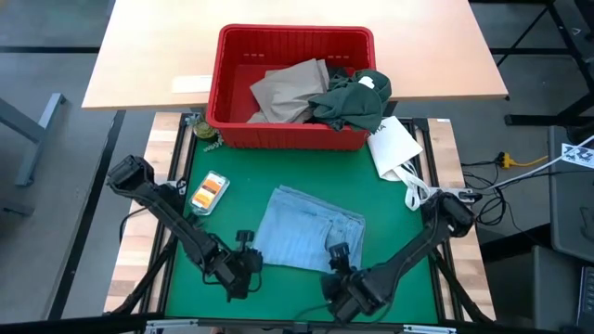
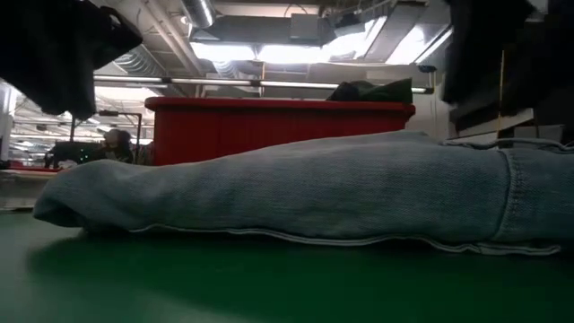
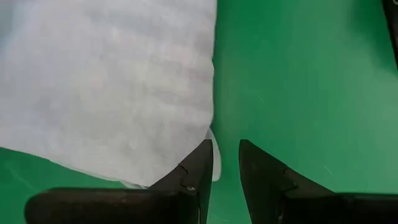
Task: Fold Laundry from Bin
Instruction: Fold the blue pants
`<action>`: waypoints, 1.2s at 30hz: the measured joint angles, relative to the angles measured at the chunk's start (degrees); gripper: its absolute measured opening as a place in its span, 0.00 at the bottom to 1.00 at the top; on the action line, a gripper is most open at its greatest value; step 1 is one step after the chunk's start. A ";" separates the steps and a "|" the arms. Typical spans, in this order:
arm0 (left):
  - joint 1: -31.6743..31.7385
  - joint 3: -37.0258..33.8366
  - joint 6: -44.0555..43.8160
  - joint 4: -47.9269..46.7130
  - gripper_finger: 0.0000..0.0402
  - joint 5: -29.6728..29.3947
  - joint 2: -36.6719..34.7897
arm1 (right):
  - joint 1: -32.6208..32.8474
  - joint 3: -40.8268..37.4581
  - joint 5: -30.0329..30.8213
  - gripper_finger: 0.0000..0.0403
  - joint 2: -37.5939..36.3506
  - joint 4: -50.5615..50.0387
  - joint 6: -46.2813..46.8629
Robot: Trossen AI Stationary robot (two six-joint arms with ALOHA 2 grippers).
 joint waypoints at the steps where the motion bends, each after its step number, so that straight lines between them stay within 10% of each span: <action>1: 0.01 0.00 0.00 0.01 0.18 -0.98 0.20 | 0.02 -1.01 -0.07 0.44 0.00 -0.02 1.54; 21: 2.95 0.33 -1.05 -1.85 0.18 -3.87 10.67 | -0.26 -13.53 -3.06 0.44 -0.39 5.54 12.90; 36: 2.58 -0.11 -1.11 -3.28 0.18 -1.20 -2.32 | -0.20 2.27 0.67 0.44 0.00 -16.58 10.07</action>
